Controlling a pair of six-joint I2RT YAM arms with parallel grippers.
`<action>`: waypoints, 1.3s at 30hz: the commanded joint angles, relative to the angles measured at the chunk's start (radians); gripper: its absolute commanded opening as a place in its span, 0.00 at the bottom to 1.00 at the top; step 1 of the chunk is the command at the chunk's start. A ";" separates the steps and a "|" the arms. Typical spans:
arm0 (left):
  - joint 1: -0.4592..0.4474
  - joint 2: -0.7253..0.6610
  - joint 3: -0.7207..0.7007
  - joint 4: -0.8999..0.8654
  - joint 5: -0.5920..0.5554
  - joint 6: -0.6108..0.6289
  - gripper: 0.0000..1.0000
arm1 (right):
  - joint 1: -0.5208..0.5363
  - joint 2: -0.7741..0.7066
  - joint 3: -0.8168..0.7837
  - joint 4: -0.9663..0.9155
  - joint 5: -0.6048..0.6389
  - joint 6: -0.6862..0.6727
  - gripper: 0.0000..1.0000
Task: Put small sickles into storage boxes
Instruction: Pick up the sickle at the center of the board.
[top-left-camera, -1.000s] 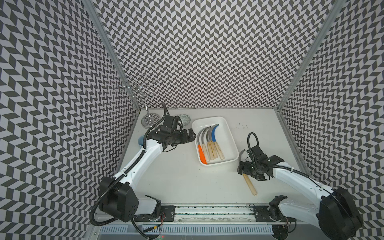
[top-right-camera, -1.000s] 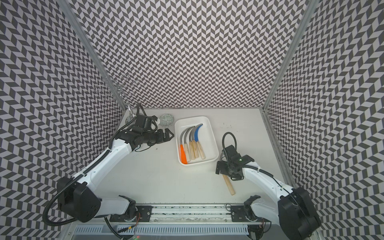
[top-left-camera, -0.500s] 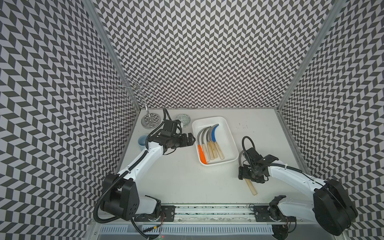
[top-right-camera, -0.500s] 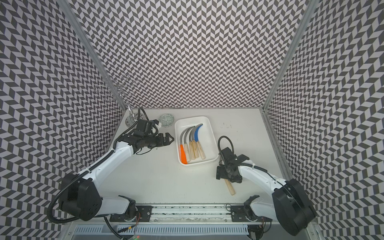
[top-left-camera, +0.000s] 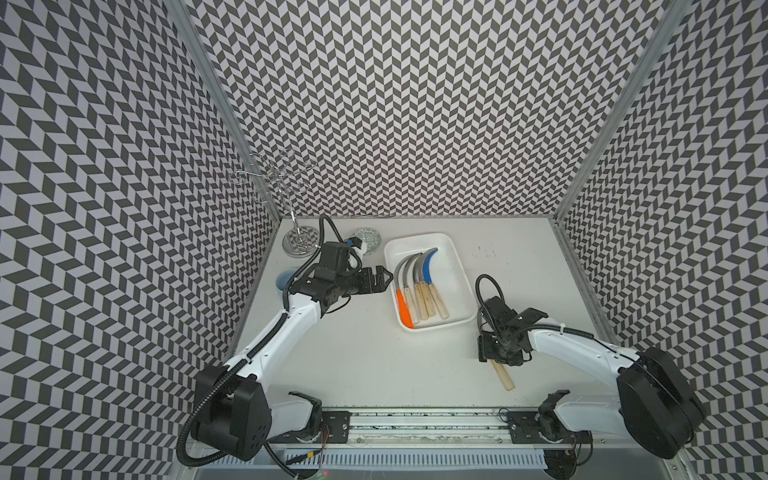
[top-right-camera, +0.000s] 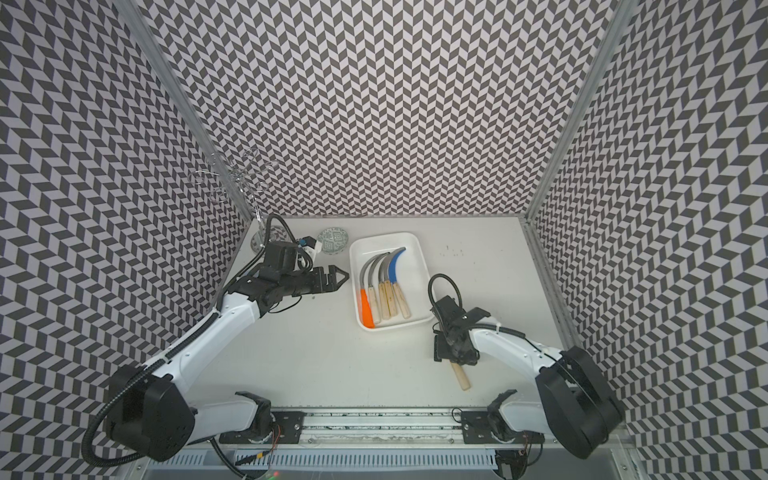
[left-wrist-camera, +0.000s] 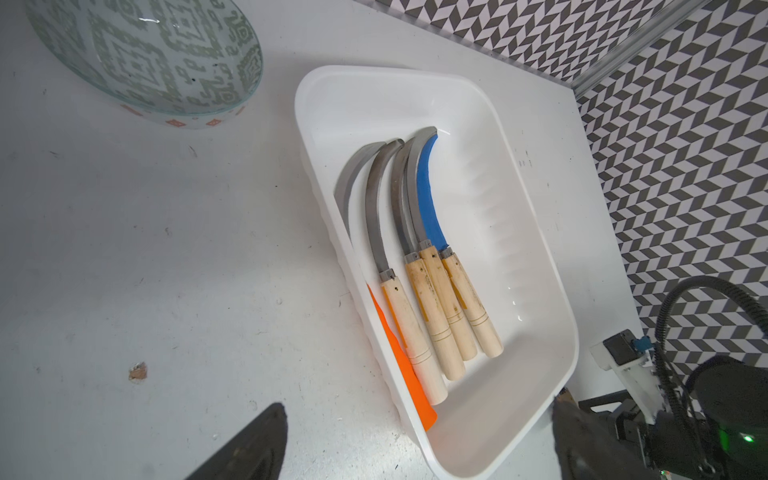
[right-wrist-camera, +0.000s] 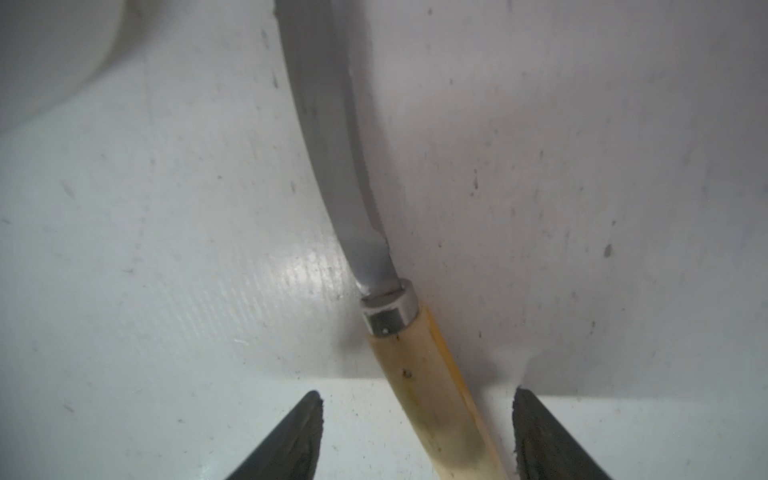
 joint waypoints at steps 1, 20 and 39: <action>0.009 0.004 -0.012 0.035 0.031 0.014 1.00 | 0.006 0.010 0.022 -0.005 0.022 0.008 0.71; 0.017 0.001 -0.020 0.048 0.065 0.013 1.00 | 0.007 0.040 0.011 0.018 0.025 0.014 0.46; 0.020 -0.007 -0.023 0.055 0.077 0.017 0.99 | 0.006 0.061 0.012 0.025 0.024 0.011 0.32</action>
